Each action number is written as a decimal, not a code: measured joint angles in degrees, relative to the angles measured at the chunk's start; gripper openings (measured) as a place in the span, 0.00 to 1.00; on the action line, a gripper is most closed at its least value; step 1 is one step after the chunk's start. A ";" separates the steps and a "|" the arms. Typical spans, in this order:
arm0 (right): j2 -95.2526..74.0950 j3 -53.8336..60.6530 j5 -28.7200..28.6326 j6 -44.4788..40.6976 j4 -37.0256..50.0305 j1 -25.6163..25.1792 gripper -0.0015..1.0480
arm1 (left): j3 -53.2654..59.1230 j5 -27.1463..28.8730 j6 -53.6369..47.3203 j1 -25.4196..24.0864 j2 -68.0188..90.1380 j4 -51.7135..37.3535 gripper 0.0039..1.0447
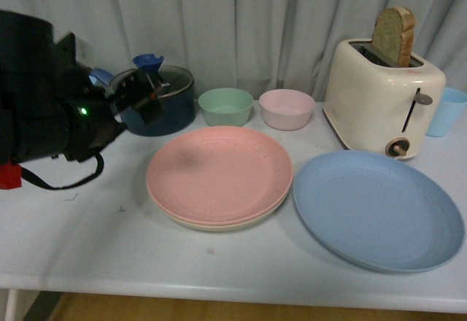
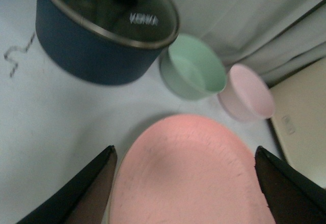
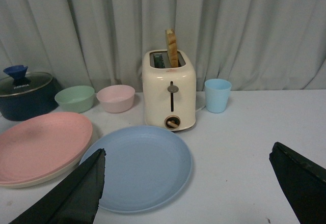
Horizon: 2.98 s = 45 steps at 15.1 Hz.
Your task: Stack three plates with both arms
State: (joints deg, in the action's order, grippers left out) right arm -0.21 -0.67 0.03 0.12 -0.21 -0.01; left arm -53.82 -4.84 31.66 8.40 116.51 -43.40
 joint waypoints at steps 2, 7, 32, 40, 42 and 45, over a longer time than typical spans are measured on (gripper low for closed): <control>0.00 0.00 0.00 0.00 0.00 0.00 0.94 | 6.29 1.33 -0.39 -0.59 -9.94 -5.51 0.95; 0.00 0.00 0.00 0.00 0.00 0.00 0.94 | 21.68 9.42 -17.64 -2.67 -26.69 -13.79 0.71; 0.00 0.00 0.00 0.00 0.00 0.00 0.94 | 53.20 4.85 -30.71 -8.35 -96.00 22.95 0.01; 0.00 0.00 0.00 0.00 0.00 0.00 0.94 | 53.20 4.85 -30.71 -8.35 -106.07 32.98 0.01; 0.00 0.00 0.00 0.02 0.00 0.00 0.94 | 53.16 4.66 -30.71 -8.35 -113.02 43.19 0.01; 0.00 0.00 0.00 0.00 0.04 0.00 0.94 | 53.18 4.90 -30.71 -8.35 -116.13 43.85 0.01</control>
State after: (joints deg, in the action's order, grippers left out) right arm -0.21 -0.67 0.03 0.12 -0.16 -0.01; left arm -0.64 0.05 0.95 0.05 0.38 0.45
